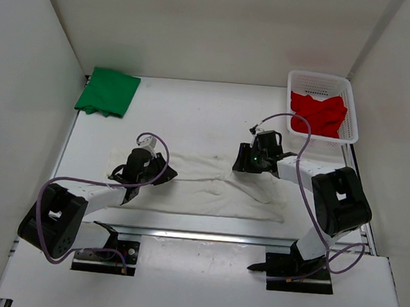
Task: Fold and stack the t-shirts
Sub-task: Fold the other side of the tshirt into a rectangle
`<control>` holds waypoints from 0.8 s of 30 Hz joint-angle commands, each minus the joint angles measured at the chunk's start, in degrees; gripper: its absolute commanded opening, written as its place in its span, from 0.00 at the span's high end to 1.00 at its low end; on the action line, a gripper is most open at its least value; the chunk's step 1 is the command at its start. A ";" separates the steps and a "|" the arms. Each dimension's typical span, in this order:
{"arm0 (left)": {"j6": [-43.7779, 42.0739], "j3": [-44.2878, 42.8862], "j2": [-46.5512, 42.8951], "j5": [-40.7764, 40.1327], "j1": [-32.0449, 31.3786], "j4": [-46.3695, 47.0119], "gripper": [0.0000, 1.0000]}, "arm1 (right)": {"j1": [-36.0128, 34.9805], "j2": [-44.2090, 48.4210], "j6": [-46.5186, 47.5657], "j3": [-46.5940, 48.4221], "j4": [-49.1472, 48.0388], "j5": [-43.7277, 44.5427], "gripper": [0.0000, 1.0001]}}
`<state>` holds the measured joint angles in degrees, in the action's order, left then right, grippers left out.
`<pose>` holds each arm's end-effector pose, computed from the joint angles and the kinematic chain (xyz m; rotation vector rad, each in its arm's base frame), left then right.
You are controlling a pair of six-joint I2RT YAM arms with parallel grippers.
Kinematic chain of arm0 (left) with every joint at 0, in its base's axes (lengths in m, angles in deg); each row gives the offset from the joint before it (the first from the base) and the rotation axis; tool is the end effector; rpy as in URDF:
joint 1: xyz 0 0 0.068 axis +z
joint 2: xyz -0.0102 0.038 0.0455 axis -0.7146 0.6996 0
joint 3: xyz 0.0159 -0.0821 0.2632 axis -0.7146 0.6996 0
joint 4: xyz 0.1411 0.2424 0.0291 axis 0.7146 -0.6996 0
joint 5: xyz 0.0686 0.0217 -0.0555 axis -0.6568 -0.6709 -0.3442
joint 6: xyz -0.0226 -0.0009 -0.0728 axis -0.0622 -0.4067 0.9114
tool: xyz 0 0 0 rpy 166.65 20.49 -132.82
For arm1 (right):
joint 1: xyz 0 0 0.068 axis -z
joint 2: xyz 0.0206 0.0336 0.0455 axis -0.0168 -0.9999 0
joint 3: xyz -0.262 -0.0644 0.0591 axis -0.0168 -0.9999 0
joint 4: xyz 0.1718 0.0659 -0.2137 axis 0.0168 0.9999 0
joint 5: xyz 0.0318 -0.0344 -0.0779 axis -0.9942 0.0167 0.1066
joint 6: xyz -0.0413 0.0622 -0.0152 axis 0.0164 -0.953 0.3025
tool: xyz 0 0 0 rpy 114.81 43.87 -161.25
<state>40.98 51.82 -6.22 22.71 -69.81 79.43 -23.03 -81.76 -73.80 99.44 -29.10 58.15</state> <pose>0.2392 -0.1184 0.1150 -0.2780 2.2975 -0.7961 0.3255 0.1491 0.1248 -0.1437 2.4950 0.6258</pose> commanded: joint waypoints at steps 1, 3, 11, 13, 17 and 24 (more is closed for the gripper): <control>0.21 0.71 -1.20 1.11 0.12 2.49 0.71 | -0.26 2.15 0.87 2.49 -1.03 1.39 0.56; 0.30 0.80 -1.12 1.11 0.21 2.67 0.71 | 0.00 1.62 0.96 2.57 -1.91 1.04 0.56; 0.47 1.24 -1.20 1.38 0.83 2.84 0.72 | 1.23 -3.30 -0.89 3.19 -2.61 -5.46 0.62; 0.48 1.33 -1.47 1.73 1.27 2.93 0.72 | 1.49 -2.60 -0.89 2.40 -4.62 -7.74 0.68; 0.39 1.67 -2.25 1.64 1.71 3.19 0.72 | 1.24 0.91 -2.56 -0.76 -4.11 -9.77 0.85; 0.83 1.68 -3.14 1.90 2.06 3.28 0.72 | -3.06 13.38 -4.84 -5.68 2.21 -4.60 1.00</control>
<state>41.55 53.04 -7.25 23.78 -68.07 81.36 -23.58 -74.16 -77.36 94.57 -28.86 51.55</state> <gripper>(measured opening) 0.280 0.023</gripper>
